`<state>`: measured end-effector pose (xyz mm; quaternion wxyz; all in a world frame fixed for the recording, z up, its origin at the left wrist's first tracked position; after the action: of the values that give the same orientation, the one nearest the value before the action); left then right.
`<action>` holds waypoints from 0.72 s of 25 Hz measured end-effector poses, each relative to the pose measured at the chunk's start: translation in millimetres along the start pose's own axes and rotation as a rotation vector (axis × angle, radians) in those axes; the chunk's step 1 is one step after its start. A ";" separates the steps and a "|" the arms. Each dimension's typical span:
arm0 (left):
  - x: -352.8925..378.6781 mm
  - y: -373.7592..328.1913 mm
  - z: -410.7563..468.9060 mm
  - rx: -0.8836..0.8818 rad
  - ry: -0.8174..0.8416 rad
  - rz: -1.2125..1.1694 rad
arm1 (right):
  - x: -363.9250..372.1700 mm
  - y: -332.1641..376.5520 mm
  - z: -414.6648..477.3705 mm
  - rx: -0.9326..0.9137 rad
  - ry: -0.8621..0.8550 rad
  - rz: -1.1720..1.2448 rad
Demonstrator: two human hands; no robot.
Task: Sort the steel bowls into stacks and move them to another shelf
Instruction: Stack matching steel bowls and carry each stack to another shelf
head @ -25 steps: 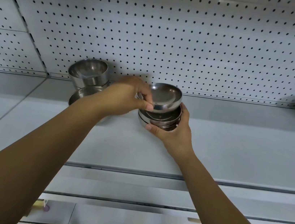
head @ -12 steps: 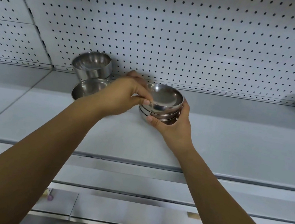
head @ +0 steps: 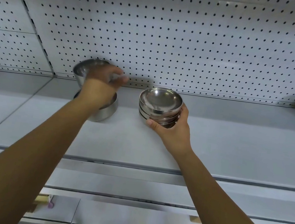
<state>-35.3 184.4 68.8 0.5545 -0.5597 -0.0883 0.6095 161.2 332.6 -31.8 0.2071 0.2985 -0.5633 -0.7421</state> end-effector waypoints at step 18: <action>-8.7 50.8 53.9 -0.097 -0.045 0.496 | 0.5 5.7 -2.6 0.029 -0.020 -0.017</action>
<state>-108.8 186.5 56.2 0.3583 -0.5763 0.0103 0.7345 162.5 328.9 -27.0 0.1909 0.2989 -0.5736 -0.7384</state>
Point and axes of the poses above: each hand's wrist, its own z-axis towards the middle knuckle, its own x-axis out of the palm, y = z × x, the point moved 4 cm from there along z, towards the middle knuckle, and after that the axes turned 1 degree about -z, right-handed, at the moved point
